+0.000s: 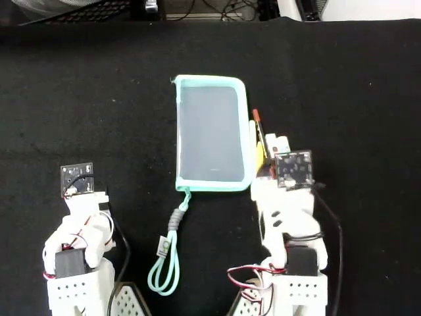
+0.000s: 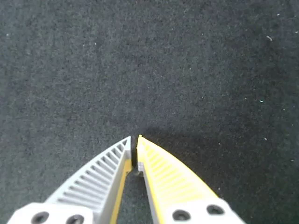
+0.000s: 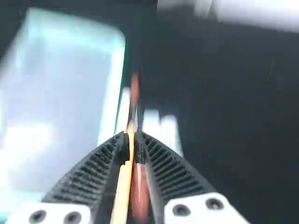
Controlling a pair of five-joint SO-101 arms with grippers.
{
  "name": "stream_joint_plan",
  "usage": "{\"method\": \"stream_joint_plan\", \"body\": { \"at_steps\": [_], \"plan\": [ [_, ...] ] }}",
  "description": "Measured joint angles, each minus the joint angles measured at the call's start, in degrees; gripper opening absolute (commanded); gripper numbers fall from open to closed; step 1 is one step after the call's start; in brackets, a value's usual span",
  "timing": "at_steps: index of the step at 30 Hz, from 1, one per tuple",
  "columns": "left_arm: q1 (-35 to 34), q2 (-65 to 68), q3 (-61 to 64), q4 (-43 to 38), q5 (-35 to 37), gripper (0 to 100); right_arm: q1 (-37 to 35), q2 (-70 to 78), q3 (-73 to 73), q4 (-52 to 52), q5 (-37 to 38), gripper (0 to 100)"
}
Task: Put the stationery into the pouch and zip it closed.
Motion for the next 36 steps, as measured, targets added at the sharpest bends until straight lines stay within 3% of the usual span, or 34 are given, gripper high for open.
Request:
{"method": "stream_joint_plan", "body": {
  "at_steps": [3,6,14,17,19,23,28,32,36],
  "plan": [
    [0.00,0.00,0.00,0.00,0.00,4,-0.70,0.00,-3.87,-12.13,0.00,4.7],
    [0.00,0.00,0.00,0.00,0.00,4,-3.78,0.00,-11.52,-12.13,0.00,4.7],
    [0.00,0.00,0.00,0.00,0.00,4,-18.46,8.44,-42.64,15.30,-4.04,4.7],
    [0.00,0.00,0.00,0.00,0.00,4,-22.24,20.22,-43.60,25.49,-5.19,4.7],
    [0.00,0.00,0.00,0.00,0.00,4,-25.41,29.19,-41.05,26.99,-4.13,4.7],
    [0.00,0.00,0.00,0.00,0.00,4,-32.70,45.63,-34.73,22.77,-2.20,7.6],
    [0.00,0.00,0.00,0.00,0.00,4,-37.98,60.84,-31.21,10.29,-13.89,22.9],
    [0.00,0.00,0.00,0.00,0.00,4,-42.81,68.31,-31.21,5.71,-24.00,21.5],
    [0.00,0.00,0.00,0.00,0.00,4,-47.47,71.91,-31.21,3.25,-25.58,19.8]
  ]
}}
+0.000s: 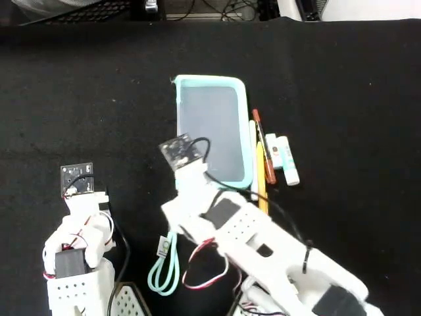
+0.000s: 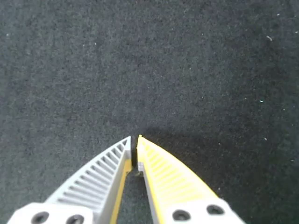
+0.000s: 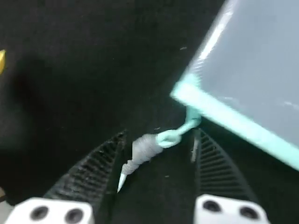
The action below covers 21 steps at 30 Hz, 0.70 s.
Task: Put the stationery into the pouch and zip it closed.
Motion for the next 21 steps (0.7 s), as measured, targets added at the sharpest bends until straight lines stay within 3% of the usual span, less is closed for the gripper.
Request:
{"method": "stream_joint_plan", "body": {
  "at_steps": [9,14,18,21],
  "plan": [
    [0.00,0.00,0.00,0.00,0.00,4,0.00,8.79,-0.09,-4.22,-0.18,19.8],
    [0.00,0.00,0.00,0.00,0.00,4,6.15,16.44,-6.77,-2.55,-0.35,18.8],
    [0.00,0.00,0.00,0.00,0.00,4,9.41,23.03,-13.10,3.08,-0.35,6.7],
    [0.00,0.00,0.00,0.00,0.00,5,10.81,26.46,-16.35,5.89,5.36,1.8]
  ]
}}
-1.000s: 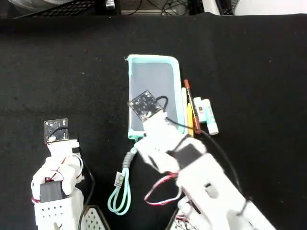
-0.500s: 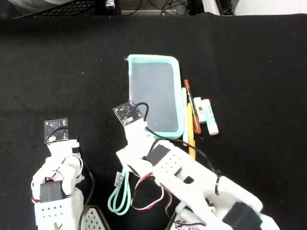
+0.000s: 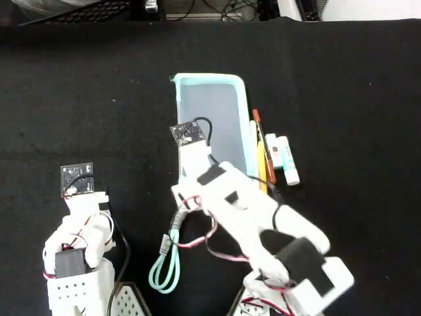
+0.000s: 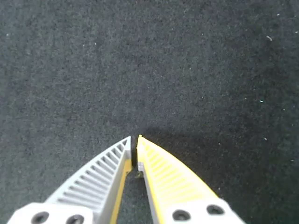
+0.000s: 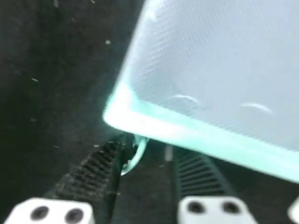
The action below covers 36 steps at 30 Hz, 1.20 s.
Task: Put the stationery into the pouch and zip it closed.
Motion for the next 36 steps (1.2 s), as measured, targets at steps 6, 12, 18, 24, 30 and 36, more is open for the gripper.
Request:
{"method": "stream_joint_plan", "body": {
  "at_steps": [6,12,18,24,30,36],
  "plan": [
    [1.49,0.00,0.00,0.00,0.00,4,0.18,-0.53,-0.62,0.70,12.84,1.2],
    [8.35,0.00,0.00,-1.67,0.00,5,0.18,-14.07,-0.62,4.66,20.84,1.2],
    [8.62,0.00,-0.35,-12.75,-3.43,4,0.18,-33.76,-5.63,12.92,28.92,1.2],
    [11.08,0.00,-7.12,-26.81,-6.86,10,0.18,-39.30,-11.16,18.90,32.53,1.2],
    [15.21,0.00,-16.44,-20.40,0.35,27,0.18,-39.30,-11.52,19.78,34.29,1.2],
    [22.59,0.00,-20.04,-12.66,4.22,27,0.18,-39.30,-11.69,19.78,34.29,1.2]
  ]
}}
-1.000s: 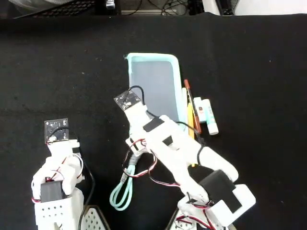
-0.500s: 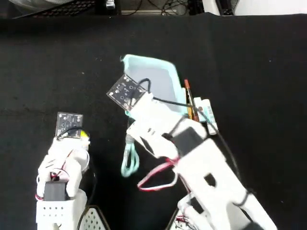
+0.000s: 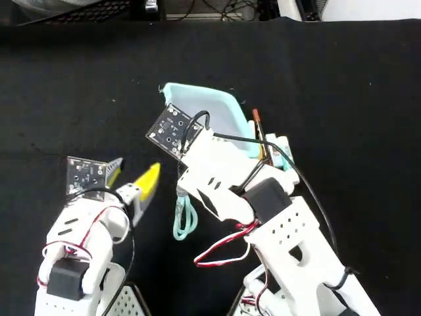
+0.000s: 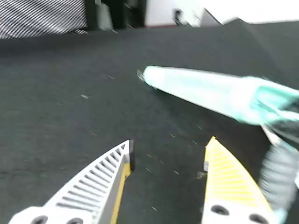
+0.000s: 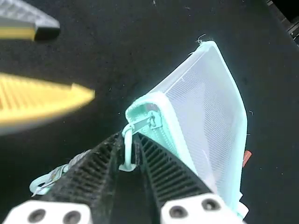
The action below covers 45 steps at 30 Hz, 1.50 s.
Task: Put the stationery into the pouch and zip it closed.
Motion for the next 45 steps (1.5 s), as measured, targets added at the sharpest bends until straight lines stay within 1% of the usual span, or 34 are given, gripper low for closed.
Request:
{"method": "stream_joint_plan", "body": {
  "at_steps": [2,5,10,16,20,23,30,37,39,42,43,45],
  "plan": [
    [2.02,0.00,-1.67,0.62,0.26,27,0.00,0.00,0.00,0.00,0.62,1.2],
    [3.16,-0.18,-3.34,0.44,0.44,27,0.00,0.00,0.00,0.00,1.05,1.2],
    [3.52,2.11,-3.87,-3.34,0.44,27,0.00,0.00,0.00,0.00,1.05,1.2],
    [3.87,15.12,-9.14,-9.58,0.53,27,0.00,0.00,0.00,0.00,1.05,1.2],
    [3.87,25.23,-12.84,-10.11,0.53,27,0.00,0.00,0.00,0.00,1.05,1.2],
    [3.96,29.71,-13.63,-10.11,0.62,27,0.00,0.00,0.00,0.00,1.05,1.2],
    [5.89,31.12,-13.71,-11.08,0.53,27,0.09,0.00,0.00,0.00,1.05,1.2],
    [5.89,31.21,-13.71,-15.82,0.53,27,0.09,0.00,0.00,0.09,1.05,1.2],
    [5.98,31.21,-13.71,-16.79,0.53,24,0.09,0.00,0.00,1.05,1.05,1.2],
    [6.51,31.21,-13.63,-17.05,0.53,11,0.00,0.00,0.00,2.11,1.05,1.2],
    [6.51,31.21,-13.10,-17.32,0.62,9,0.00,0.00,0.00,2.29,0.97,1.2],
    [6.59,31.03,-11.96,-17.93,0.62,12,0.00,0.00,0.00,2.37,0.88,1.2]
  ]
}}
